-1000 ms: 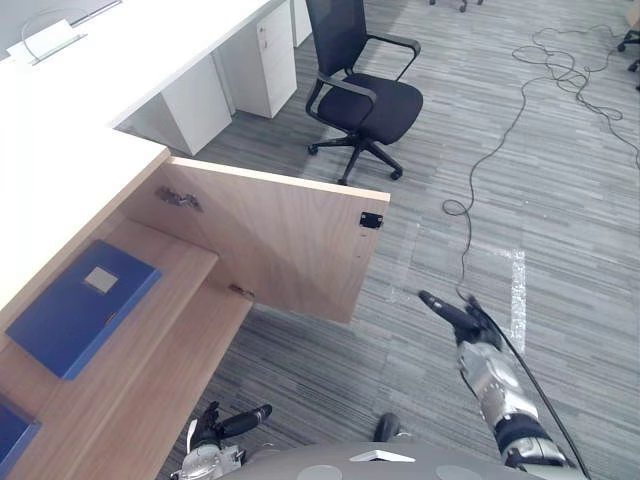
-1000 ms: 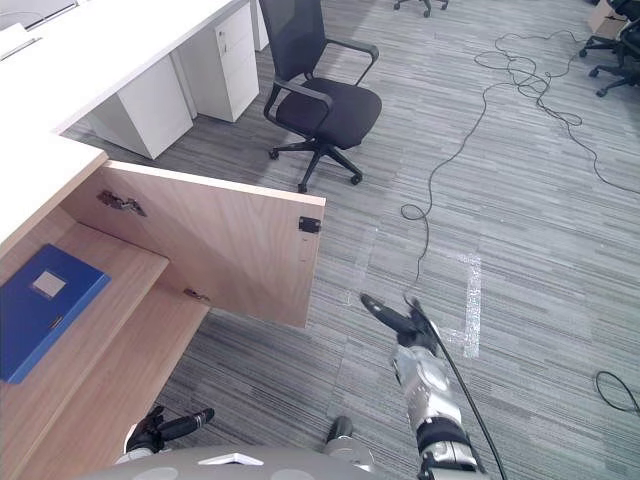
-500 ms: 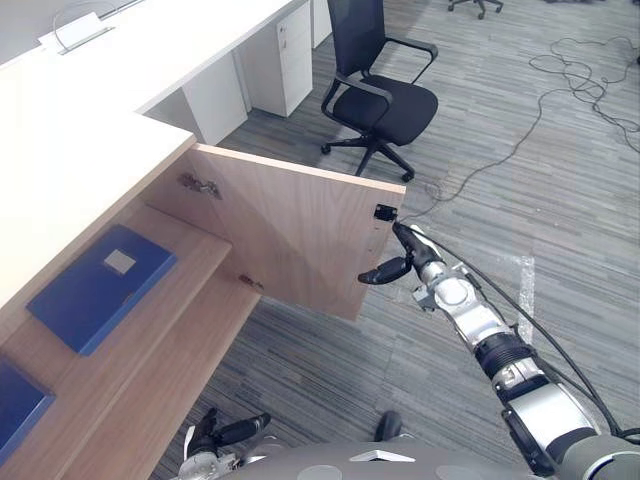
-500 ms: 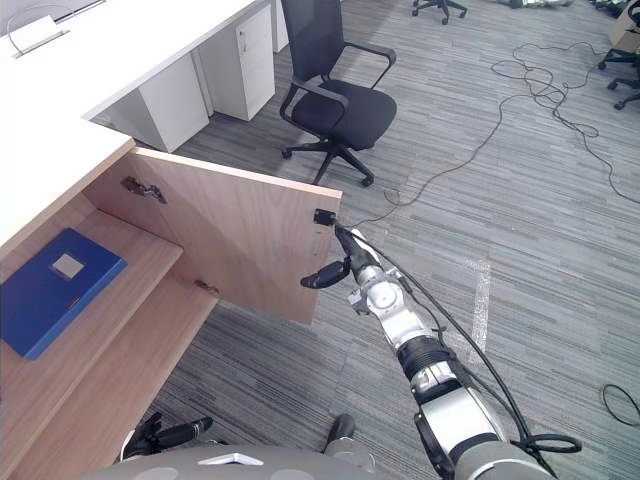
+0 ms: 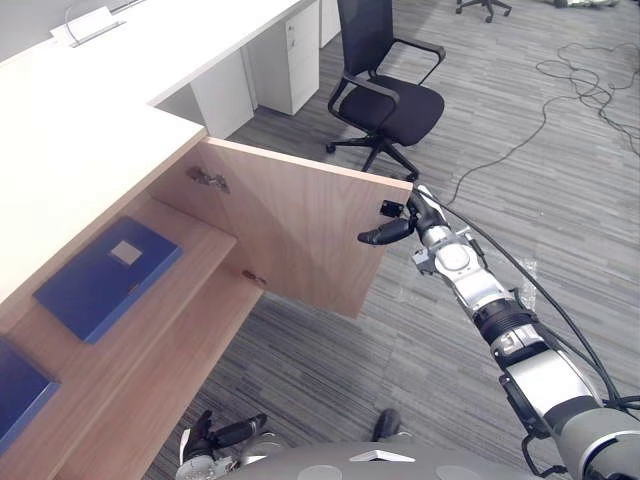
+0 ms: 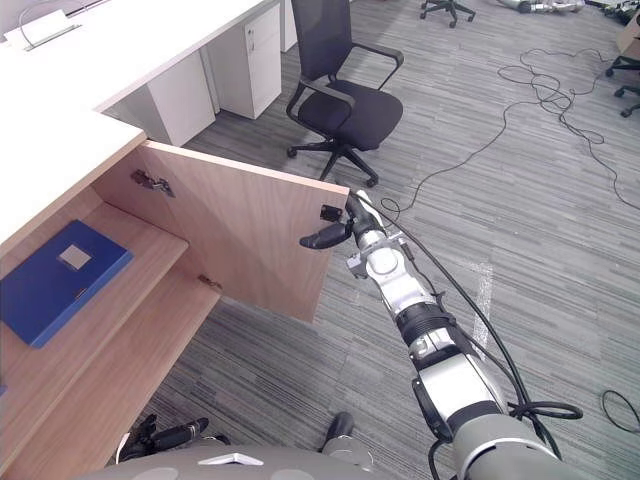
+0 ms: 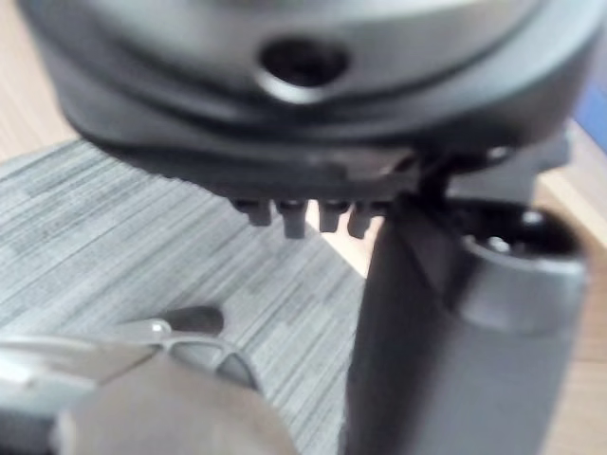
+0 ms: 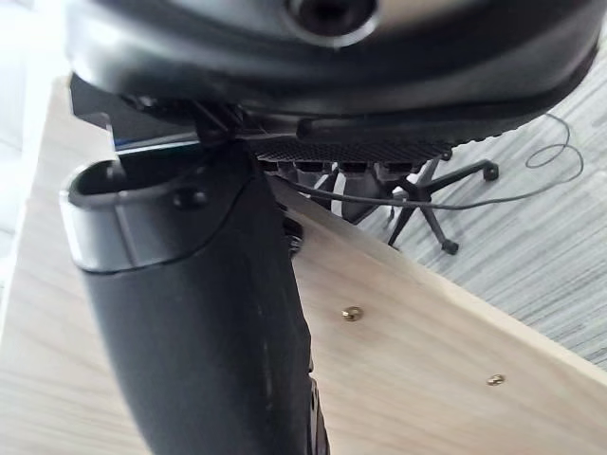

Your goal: Walk over to the cabinet, pick up the folder, carry it to the office cabinet, place the folder inside the office cabinet, then close the office cabinet door

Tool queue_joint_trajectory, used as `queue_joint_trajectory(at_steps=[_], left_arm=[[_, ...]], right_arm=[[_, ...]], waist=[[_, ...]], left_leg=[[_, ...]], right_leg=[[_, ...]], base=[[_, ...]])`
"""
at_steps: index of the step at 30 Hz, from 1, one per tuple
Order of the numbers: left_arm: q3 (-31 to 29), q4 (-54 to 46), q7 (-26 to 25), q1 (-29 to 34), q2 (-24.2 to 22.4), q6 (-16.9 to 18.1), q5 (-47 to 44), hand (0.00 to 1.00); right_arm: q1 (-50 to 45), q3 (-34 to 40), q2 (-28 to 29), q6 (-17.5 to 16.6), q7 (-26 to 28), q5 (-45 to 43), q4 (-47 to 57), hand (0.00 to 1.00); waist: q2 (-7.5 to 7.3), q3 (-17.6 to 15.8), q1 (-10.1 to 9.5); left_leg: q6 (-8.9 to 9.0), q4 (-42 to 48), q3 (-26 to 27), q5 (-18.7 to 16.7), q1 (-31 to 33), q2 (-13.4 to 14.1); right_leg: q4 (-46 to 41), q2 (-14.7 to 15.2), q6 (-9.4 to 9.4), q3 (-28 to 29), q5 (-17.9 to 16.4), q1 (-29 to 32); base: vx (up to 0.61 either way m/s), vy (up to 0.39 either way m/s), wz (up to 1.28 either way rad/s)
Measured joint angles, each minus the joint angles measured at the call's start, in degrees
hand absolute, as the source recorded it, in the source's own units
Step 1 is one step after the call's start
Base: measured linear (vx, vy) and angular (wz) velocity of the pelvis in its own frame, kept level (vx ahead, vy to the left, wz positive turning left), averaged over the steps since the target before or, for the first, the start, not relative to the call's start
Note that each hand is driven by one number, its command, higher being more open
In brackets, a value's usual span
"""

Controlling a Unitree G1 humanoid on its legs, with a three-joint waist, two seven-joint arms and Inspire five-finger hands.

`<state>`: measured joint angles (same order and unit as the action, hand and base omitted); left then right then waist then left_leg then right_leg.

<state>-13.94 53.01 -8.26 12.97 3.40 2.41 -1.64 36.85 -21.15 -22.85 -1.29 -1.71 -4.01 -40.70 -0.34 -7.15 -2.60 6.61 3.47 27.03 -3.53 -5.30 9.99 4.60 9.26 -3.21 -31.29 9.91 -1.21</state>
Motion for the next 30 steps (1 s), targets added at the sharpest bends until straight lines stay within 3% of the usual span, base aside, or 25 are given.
queue_joint_trajectory(at_steps=[2, 5, 8, 9, 14, 16, 20, 24, 30], left_arm=[[-0.16, 0.09, 0.01, 0.05, -0.01, 0.01, 0.00, 1.00], [-0.80, 0.97, 0.02, 0.37, -0.04, 0.00, 0.00, 1.00], [-2.41, 2.16, 0.07, 0.32, -0.02, 0.10, 0.02, 1.00], [-2.75, 2.68, 0.05, -0.20, 0.05, 0.30, 0.03, 1.00], [-3.15, 4.12, 0.02, -1.27, 1.00, 0.34, 0.09, 1.00], [-4.03, 4.47, 0.00, -2.10, 1.05, 0.34, 0.09, 1.00], [-7.93, 4.46, -0.54, -1.92, 1.61, 0.54, 0.09, 1.00], [-14.13, 4.43, -1.89, -0.94, 1.88, 0.26, 0.07, 1.00], [-13.93, 4.46, -2.28, -0.71, 2.97, 0.28, 0.07, 1.00]], right_arm=[[0.48, -3.14, -2.03, 0.00, 0.24, -2.10, 0.97, 1.00], [0.62, -15.89, -10.94, -0.03, 3.08, -3.70, 8.54, 1.00], [6.21, -31.74, -20.27, -0.91, 9.34, -2.96, 18.13, 1.00], [8.70, -37.18, -23.19, -2.93, 12.65, -2.05, 22.26, 1.00], [10.52, -46.01, -23.54, -6.51, 21.09, 1.60, 33.66, 1.00], [10.57, -48.63, -22.07, -6.94, 23.76, 2.20, 34.82, 1.00], [10.82, -60.77, -21.89, -7.51, 32.94, 3.72, 40.13, 1.00], [11.44, -61.57, -24.11, -7.70, 35.93, 1.87, 44.42, 1.00], [11.38, -57.47, -26.51, -7.54, 32.19, -1.36, 45.59, 1.00]], waist=[[-0.05, -0.03, -0.17], [-0.03, -0.02, 0.02], [-0.20, 0.07, 1.18], [-0.38, 0.20, 1.25], [-1.86, 2.26, 0.75], [-2.31, 2.84, -0.13], [-3.91, 4.28, -2.16], [-5.21, 4.94, -1.91], [-6.50, 5.90, -2.17]], left_leg=[[-0.05, 0.44, -0.15, -0.03, 0.52, 0.59], [0.14, 0.82, -0.29, 0.01, 0.82, 1.34], [0.70, 1.41, -0.12, -0.04, 0.82, 2.81], [0.96, 1.40, -0.15, 0.12, 0.81, 3.35], [1.46, 1.24, -0.84, 0.77, 2.09, 4.66], [1.41, 0.86, -1.59, 1.27, 2.48, 4.70], [1.73, -0.85, -3.12, 2.81, 3.64, 4.33], [1.75, -1.90, -3.64, 4.09, 3.69, 3.82], [1.45, -2.96, -4.08, 4.32, 3.87, 3.76]], right_leg=[[0.00, -0.21, 0.00, 0.08, 0.00, 0.21], [0.02, -1.14, 0.03, 0.44, -0.02, 0.37], [0.02, -2.47, 0.38, 1.51, -0.26, 0.37], [0.24, -3.08, 0.74, 1.64, -0.51, 0.40], [0.29, -4.38, 1.82, 1.37, -1.30, 1.38], [0.29, -4.42, 2.06, 0.61, -1.47, 1.42], [0.28, -4.42, 2.20, -1.11, -1.58, 2.18], [-0.01, -4.12, 2.18, -1.78, -1.60, 2.15], [0.29, -3.87, 2.22, -2.09, -1.79, 2.32]], base=[[-0.06, 0.024, 0.04], [-0.04, 0.018, -0.05], [-0.02, 0.000, -0.12], [-0.05, -0.007, -0.07], [-0.02, 0.009, 0.03], [0.01, 0.021, 0.20], [0.04, 0.075, 0.21], [0.03, 0.069, 0.11], [-0.01, 0.087, 0.04]])
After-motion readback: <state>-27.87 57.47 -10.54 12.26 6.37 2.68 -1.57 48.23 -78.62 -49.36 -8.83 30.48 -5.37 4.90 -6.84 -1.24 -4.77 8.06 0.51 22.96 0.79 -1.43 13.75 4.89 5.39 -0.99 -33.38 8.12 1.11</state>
